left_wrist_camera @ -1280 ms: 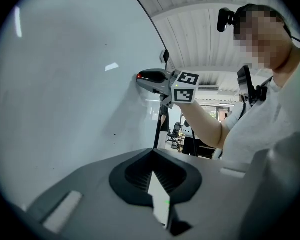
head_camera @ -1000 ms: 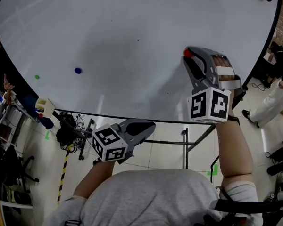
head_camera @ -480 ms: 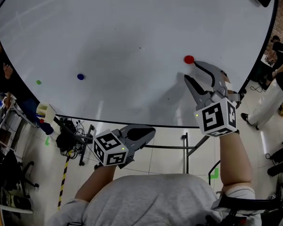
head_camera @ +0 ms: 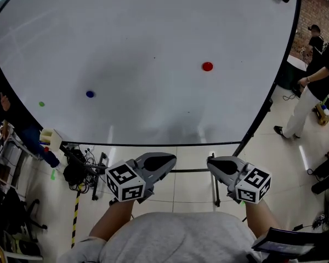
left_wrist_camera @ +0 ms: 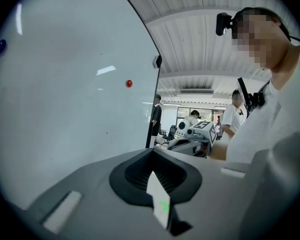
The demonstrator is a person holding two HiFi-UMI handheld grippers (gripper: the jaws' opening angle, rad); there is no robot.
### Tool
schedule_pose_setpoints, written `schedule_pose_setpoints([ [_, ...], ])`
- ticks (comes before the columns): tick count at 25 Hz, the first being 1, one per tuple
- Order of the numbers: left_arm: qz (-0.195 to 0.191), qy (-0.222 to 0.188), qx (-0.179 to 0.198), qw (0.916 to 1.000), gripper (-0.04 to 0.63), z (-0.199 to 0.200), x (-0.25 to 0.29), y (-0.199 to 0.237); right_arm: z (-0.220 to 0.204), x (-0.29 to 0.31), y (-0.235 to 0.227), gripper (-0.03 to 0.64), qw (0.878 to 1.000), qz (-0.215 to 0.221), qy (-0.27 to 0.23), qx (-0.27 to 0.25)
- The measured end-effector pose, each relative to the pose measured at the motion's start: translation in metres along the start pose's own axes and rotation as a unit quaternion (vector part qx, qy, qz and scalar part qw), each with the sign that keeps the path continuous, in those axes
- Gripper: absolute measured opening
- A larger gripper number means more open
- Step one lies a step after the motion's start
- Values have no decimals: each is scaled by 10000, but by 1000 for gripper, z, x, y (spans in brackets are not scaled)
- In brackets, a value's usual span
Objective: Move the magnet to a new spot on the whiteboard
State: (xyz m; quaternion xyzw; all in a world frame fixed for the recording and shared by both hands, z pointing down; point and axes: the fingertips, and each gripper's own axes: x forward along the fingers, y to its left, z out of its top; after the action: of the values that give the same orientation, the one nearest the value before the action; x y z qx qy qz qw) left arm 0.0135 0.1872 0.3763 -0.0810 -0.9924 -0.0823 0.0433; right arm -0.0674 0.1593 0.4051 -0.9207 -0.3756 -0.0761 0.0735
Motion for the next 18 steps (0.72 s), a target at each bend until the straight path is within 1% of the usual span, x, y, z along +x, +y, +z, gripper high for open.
schedule_pose_setpoints([
  [2, 52, 62, 88, 9999, -12, -7, 3, -19, -7, -12, 9, 4, 9997, 49, -115, 209],
  [4, 165, 103, 102, 9998, -14, -15, 7, -40, -11, -28, 18, 5, 9996, 94, -189, 191],
  [6, 281, 126, -2, 9995, -14, -25, 13, -62, -19, -46, 27, 4, 9996, 152, -199, 130],
  [8, 345, 192, -196, 9990, -14, -39, 22, -87, -29, -63, 38, 4, 9994, 247, -148, 185],
  [10, 322, 251, -382, 9984, -12, -51, 30, -114, -40, -81, 51, 4, 9992, 315, -36, 233],
  [12, 282, 256, -419, 9984, -13, -54, 33, -134, -44, -95, 61, 3, 9991, 341, -1, 267],
  [15, 258, 294, -312, 9987, -14, -51, 32, -151, -47, -107, 76, 3, 9990, 355, -21, 277],
  [18, 250, 310, -310, 9987, -14, -52, 29, -157, -48, -114, 85, 3, 9990, 279, -84, 326],
])
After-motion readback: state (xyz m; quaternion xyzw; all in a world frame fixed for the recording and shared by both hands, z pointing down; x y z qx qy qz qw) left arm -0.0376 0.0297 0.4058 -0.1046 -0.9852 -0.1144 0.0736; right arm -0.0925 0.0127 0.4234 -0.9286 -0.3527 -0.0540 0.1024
